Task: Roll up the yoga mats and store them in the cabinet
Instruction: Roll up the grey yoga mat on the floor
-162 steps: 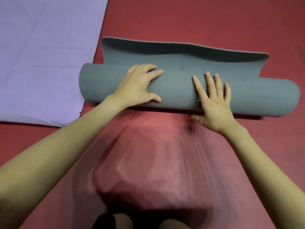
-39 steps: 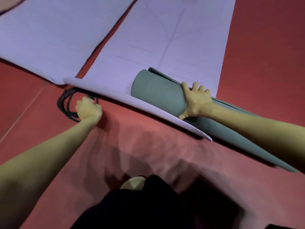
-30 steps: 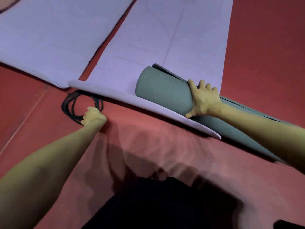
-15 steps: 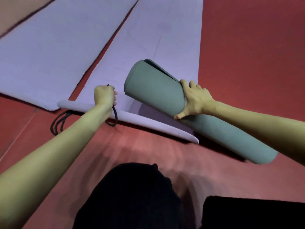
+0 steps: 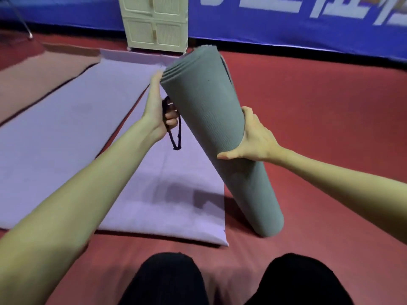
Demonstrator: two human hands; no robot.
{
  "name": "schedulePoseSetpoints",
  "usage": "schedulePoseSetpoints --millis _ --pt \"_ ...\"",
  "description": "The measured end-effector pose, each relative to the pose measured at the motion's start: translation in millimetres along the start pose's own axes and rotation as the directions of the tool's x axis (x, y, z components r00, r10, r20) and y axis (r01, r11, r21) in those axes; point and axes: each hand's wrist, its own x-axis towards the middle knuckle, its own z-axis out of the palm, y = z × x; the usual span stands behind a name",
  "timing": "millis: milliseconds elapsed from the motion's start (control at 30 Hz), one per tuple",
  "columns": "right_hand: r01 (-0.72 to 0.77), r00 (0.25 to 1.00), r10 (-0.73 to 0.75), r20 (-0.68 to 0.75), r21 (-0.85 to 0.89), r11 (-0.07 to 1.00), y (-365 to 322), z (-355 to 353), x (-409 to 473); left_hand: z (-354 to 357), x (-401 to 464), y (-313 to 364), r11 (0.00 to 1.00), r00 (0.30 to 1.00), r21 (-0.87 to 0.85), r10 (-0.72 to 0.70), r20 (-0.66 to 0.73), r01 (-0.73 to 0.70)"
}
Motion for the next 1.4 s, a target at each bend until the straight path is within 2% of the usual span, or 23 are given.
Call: schedulePoseSetpoints --millis 100,300,400,533,600,733,867,933,1000,1133,1267,1400 --pt "-0.027 0.997 0.039 -0.07 0.175 0.984 10 -21 0 42 -3 27 0.999 0.996 0.032 0.039 0.082 -0.042" --pt "-0.067 0.996 0.087 -0.029 0.418 0.906 36 -44 -6 97 -9 37 0.992 0.982 0.106 0.043 0.183 -0.064" --pt "-0.074 0.982 0.166 -0.087 0.634 0.769 32 -69 -4 113 -13 35 0.986 0.975 0.156 0.029 0.221 -0.065" --pt "0.122 0.947 0.172 -0.272 0.797 0.592 15 -113 11 133 -15 34 0.968 0.967 0.239 0.019 0.254 -0.082" --pt "0.128 0.945 0.18 -0.273 0.816 0.563 9 -127 12 142 -13 34 0.952 0.97 0.281 0.056 0.237 -0.124" --pt "0.088 0.909 0.3 -0.291 0.835 0.544 11 -139 15 157 -5 48 0.86 0.942 0.42 0.18 0.282 -0.29" --pt "0.114 0.905 0.287 -0.315 0.829 0.548 17 -145 16 173 17 62 0.789 0.917 0.473 0.297 0.265 -0.392" --pt "0.123 0.893 0.3 -0.336 0.822 0.556 26 -145 19 180 29 69 0.75 0.887 0.474 0.371 0.276 -0.462" --pt "0.137 0.891 0.282 -0.356 0.802 0.581 31 -145 20 186 34 76 0.673 0.837 0.497 0.422 0.349 -0.547" --pt "0.151 0.883 0.271 -0.384 0.778 0.61 34 -147 14 197 36 83 0.614 0.775 0.478 0.431 0.463 -0.628" --pt "0.168 0.869 0.268 -0.415 0.759 0.629 20 -148 -2 204 36 82 0.604 0.761 0.475 0.411 0.502 -0.64" --pt "0.163 0.849 0.263 -0.458 0.701 0.694 16 -147 -9 204 36 81 0.587 0.737 0.46 0.423 0.527 -0.666"
